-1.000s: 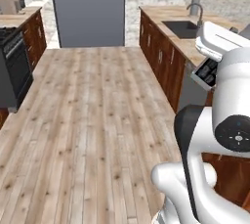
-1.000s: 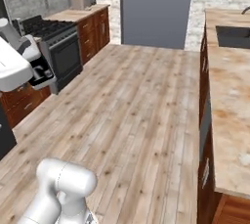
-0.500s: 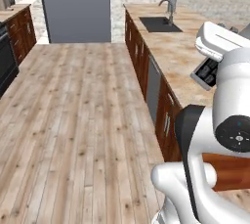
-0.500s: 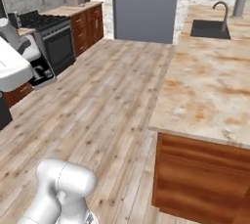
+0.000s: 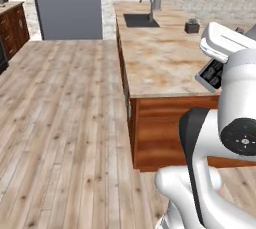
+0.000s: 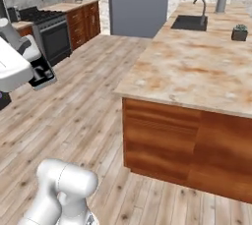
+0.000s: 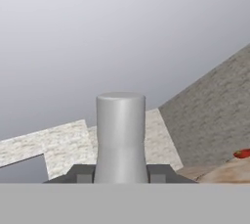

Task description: There is a bowl on the dining counter. Grab a lemon wedge from the fridge and place it in the bowl. Then get the liquor bottle and glass cup from the cabinet and place them next to the bowl.

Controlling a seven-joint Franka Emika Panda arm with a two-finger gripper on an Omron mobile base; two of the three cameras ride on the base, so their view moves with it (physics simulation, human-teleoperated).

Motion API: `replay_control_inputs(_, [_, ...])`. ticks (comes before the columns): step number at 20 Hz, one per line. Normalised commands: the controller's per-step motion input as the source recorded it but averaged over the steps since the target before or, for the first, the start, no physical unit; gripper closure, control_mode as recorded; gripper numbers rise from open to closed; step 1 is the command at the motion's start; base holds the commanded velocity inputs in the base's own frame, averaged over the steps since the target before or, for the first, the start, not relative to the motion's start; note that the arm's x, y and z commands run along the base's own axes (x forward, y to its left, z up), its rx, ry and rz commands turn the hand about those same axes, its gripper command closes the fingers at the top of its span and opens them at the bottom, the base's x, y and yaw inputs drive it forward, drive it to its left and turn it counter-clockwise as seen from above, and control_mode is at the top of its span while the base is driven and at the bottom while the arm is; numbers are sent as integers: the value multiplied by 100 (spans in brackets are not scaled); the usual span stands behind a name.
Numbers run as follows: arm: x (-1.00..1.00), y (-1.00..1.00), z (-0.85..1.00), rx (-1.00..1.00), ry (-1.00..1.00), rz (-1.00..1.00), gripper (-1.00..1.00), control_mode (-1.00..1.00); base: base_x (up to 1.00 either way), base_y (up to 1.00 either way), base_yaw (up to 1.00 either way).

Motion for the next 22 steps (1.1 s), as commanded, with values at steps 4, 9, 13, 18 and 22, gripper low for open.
replay_control_inputs(4, [0, 0, 0, 0, 0, 0, 100, 100, -100, -100, 8])
replay_control_inputs(9, [0, 0, 0, 0, 0, 0, 100, 100, -80, -100, 11])
replay_control_inputs(13, [0, 0, 0, 0, 0, 0, 100, 100, -44, -100, 13])
replay_control_inputs(18, [0, 0, 0, 0, 0, 0, 100, 100, -37, -100, 16])
replay_control_inputs(22, [0, 0, 0, 0, 0, 0, 100, 100, -29, -100, 18])
